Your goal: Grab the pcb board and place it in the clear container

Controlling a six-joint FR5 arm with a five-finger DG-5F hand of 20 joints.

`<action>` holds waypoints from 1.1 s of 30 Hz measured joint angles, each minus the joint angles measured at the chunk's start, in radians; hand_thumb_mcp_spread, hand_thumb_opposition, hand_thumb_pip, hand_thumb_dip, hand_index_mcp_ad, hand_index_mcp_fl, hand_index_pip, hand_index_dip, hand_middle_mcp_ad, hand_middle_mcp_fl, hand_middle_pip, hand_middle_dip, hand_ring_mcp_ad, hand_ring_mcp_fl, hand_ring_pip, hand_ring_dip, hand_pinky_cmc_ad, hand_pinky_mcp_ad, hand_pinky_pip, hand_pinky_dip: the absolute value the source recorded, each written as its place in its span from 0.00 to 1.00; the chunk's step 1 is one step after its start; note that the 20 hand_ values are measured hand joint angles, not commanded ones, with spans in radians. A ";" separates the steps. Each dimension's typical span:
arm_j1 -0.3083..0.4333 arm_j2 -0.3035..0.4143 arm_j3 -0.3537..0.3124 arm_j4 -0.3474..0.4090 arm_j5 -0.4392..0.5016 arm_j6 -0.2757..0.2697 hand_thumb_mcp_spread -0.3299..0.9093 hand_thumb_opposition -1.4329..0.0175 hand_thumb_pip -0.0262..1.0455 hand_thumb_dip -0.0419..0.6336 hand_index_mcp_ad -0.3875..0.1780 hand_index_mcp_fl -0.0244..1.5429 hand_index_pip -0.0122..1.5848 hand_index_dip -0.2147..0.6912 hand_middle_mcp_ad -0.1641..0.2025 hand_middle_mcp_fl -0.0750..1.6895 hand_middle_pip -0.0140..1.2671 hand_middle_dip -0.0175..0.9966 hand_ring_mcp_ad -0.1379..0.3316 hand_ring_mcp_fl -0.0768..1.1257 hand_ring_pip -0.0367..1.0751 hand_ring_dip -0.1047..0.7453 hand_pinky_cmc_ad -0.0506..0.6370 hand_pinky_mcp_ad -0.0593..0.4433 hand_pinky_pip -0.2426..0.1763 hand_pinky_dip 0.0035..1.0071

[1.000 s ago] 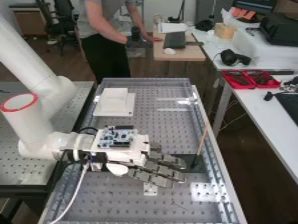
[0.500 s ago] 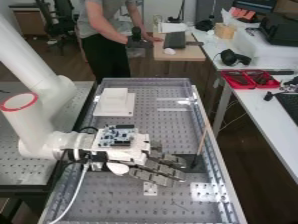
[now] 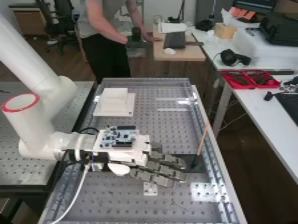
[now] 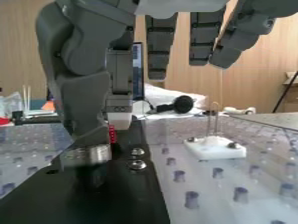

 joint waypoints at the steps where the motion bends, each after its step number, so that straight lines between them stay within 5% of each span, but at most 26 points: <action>1: 0.000 0.000 0.000 0.000 0.000 0.000 0.78 0.42 0.39 0.40 0.38 0.22 0.81 0.38 0.52 0.15 0.11 0.20 0.69 0.12 0.11 0.18 0.55 0.42 0.44 0.19; 30: -0.008 0.006 0.016 -0.024 -0.025 -0.007 0.79 0.42 0.39 0.39 0.38 0.25 0.85 0.37 0.52 0.16 0.10 0.20 0.69 0.13 0.11 0.18 0.55 0.42 0.44 0.19; 33: -0.007 0.004 0.015 -0.017 -0.023 -0.007 0.81 0.42 0.42 0.40 0.39 0.32 0.90 0.36 0.52 0.16 0.10 0.20 0.69 0.12 0.11 0.18 0.55 0.42 0.44 0.19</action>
